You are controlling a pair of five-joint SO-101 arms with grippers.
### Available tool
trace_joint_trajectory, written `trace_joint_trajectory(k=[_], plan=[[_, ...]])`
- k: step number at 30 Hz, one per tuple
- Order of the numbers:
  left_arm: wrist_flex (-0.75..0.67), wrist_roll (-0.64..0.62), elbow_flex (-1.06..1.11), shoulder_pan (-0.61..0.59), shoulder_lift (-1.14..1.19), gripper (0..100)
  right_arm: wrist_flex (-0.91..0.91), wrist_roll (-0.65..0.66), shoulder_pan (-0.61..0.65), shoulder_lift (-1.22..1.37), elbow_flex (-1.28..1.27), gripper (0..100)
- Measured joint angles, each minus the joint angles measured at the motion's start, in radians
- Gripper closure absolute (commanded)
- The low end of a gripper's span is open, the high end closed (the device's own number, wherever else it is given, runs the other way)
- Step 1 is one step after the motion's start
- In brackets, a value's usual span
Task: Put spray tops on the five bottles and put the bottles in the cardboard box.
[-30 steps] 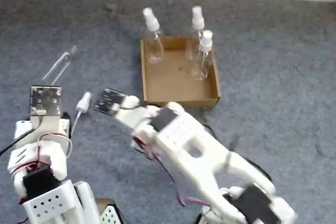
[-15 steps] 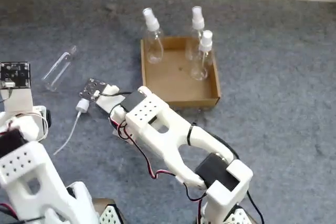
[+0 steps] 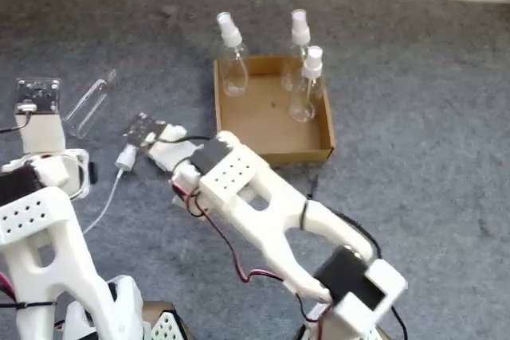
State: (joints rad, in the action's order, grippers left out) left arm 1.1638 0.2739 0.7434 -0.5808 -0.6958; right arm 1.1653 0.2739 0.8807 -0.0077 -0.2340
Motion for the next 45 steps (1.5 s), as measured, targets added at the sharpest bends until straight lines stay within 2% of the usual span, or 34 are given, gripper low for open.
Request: trace_joint_trajectory(k=[6, 9, 16, 20, 22, 23, 29, 37, 45], plan=[[0.002, -0.178, -0.026, 0.127, 0.005, 82, -0.193, -0.026, -0.021, -0.244, -0.313, 75.3], [0.003, -0.256, -0.046, 0.193, 0.005, 82, -0.267, -0.026, -0.025, -0.273, -0.457, 75.3], [0.003, -0.382, -0.052, 0.322, 0.006, 82, -0.419, -0.035, -0.025, -0.199, -0.488, 76.1], [0.003, -0.437, -0.052, 0.39, 0.006, 82, -0.459, -0.037, -0.031, -0.141, -0.496, 91.6], [0.003, -0.459, -0.052, 0.4, 0.006, 82, -0.46, -0.037, -0.035, -0.132, -0.496, 99.3], [0.003, -0.47, -0.052, 0.407, 0.006, 82, -0.46, -0.037, -0.04, -0.13, -0.496, 99.6], [0.003, -0.496, -0.052, 0.456, 0.046, 82, -0.468, -0.064, -0.08, -0.135, -0.517, 99.4], [-0.081, -0.669, -0.106, 0.465, 0.333, 82, -0.47, -0.18, -0.087, -0.204, -0.589, 99.4], [-0.095, -0.842, -0.221, 0.465, 0.545, 82, -0.486, -0.192, -0.091, -0.206, -0.595, 99.4]])
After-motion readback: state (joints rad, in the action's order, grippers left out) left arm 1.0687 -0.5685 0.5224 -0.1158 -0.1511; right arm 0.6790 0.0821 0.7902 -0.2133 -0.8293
